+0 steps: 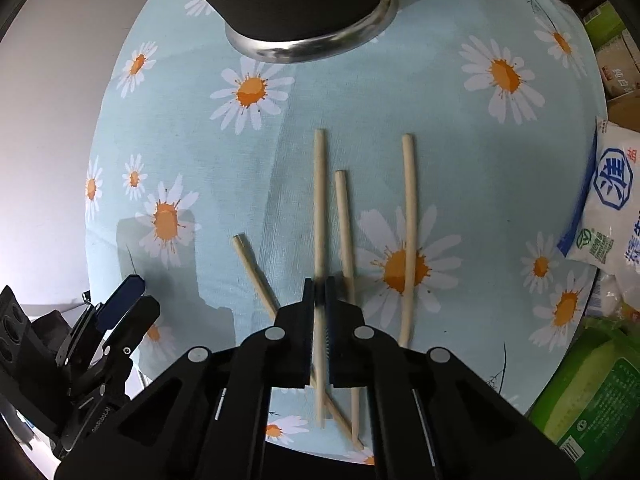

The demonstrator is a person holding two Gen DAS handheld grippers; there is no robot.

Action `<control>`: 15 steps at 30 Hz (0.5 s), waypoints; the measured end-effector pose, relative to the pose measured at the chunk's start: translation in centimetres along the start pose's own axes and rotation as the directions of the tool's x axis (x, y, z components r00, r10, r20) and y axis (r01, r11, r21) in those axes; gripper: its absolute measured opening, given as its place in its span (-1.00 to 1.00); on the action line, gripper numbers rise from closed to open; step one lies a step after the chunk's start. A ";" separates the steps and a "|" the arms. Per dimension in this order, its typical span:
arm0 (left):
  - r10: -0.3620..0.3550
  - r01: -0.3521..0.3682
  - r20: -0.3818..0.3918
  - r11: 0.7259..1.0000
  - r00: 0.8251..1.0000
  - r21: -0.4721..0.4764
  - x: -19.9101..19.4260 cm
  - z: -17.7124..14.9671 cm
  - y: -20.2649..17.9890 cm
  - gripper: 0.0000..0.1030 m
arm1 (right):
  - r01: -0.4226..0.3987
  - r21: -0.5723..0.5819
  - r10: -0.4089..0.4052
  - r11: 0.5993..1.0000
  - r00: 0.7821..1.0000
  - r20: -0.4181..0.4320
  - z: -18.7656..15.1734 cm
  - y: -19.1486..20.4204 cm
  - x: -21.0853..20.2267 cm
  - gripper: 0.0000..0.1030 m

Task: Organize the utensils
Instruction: 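Lower the right gripper onto a loose chopstick and close it, then lift the chopstick with the right gripper while the left gripper grasps another chopstick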

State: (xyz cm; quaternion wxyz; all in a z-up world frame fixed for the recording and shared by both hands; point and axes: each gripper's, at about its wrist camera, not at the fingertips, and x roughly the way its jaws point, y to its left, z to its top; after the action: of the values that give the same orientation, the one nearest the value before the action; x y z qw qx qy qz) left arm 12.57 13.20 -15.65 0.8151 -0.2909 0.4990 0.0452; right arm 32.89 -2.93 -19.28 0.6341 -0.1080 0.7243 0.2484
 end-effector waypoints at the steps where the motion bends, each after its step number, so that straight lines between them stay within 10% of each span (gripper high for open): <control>1: 0.001 -0.001 -0.001 1.000 1.000 0.001 0.1 0.1 -0.1 -0.24 | 0.001 0.003 -0.001 1.000 1.000 0.001 0.0 0.0 0.0 -0.89; 15: 0.020 -0.018 -0.067 1.000 0.998 0.019 0.6 -0.1 -3.3 -0.24 | -0.129 -0.005 0.129 0.992 0.989 0.067 -2.1 -5.1 -2.8 -0.89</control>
State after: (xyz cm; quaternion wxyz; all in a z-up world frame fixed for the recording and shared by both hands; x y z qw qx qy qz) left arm 13.97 10.28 -14.73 0.8001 -0.2799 0.5291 0.0387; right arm 34.00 -8.78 -17.58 0.6405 -0.0525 0.7081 0.2925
